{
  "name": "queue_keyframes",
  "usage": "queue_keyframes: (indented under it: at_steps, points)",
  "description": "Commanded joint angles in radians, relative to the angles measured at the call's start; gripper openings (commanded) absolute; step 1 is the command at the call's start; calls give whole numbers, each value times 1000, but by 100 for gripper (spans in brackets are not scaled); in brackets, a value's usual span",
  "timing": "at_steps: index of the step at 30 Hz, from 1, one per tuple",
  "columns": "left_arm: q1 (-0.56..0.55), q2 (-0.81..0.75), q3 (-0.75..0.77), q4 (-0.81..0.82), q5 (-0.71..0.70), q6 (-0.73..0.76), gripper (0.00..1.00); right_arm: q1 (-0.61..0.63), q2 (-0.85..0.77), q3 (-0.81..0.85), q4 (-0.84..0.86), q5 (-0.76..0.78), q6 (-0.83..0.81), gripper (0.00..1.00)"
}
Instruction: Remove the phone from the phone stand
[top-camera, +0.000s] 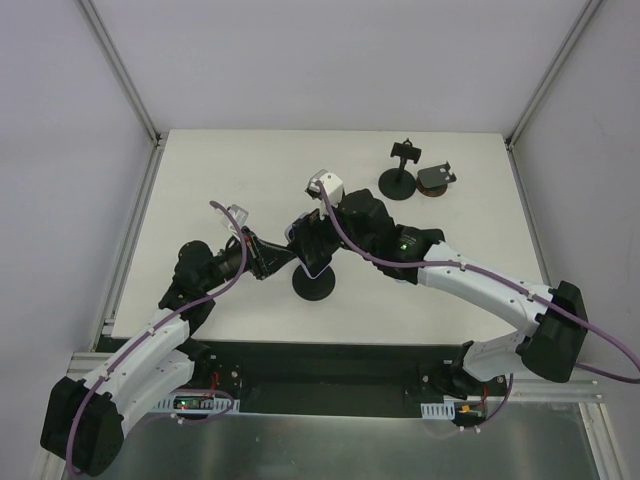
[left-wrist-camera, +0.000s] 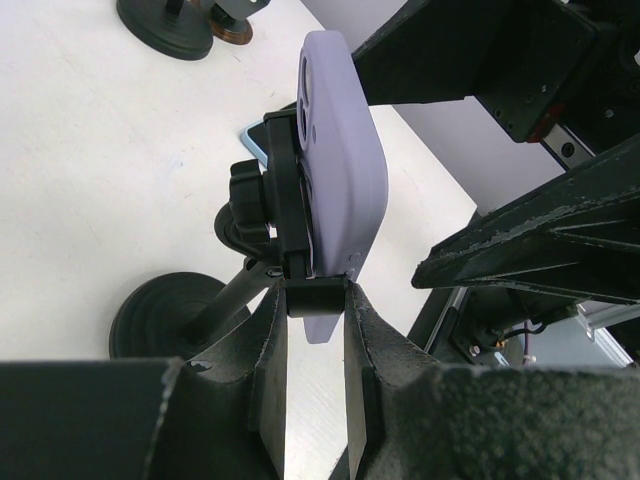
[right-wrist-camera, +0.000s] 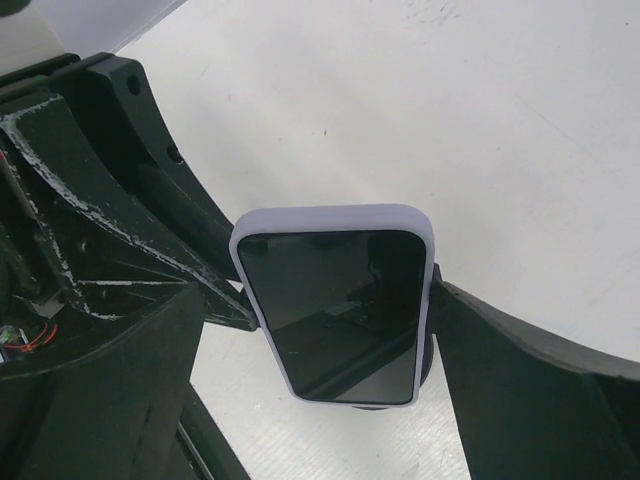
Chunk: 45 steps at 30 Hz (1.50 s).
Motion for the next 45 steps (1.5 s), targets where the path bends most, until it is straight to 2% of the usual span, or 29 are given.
queue_keyframes:
  at_steps: [1,15,21,24,27,28,30,33,39,45]
  points:
    - [15,3,-6,3,-34,3,0,12,-44,1,73,19,-18,96]
    - [17,3,-3,3,-34,3,0,37,60,31,74,30,-27,96]
    - [17,7,-3,3,-34,5,0,48,79,19,88,105,-28,99]
    - [15,1,-6,3,-37,6,0,48,77,13,88,132,-34,82]
    - [15,-6,-8,-9,-57,8,0,48,68,15,78,137,-54,47]
    - [15,-16,-9,-18,-67,8,0,48,62,18,68,134,-64,22]
    - [18,-23,-14,-31,-89,14,0,43,45,16,41,125,-71,2]
    - [20,-34,-23,-34,-98,13,0,22,18,10,24,61,-77,1]
    - [49,-42,-52,23,-54,-24,0,-86,-27,-41,39,-204,-67,1]
    - [79,-74,-74,40,-31,-38,0,-146,-55,-64,53,-359,-61,1]
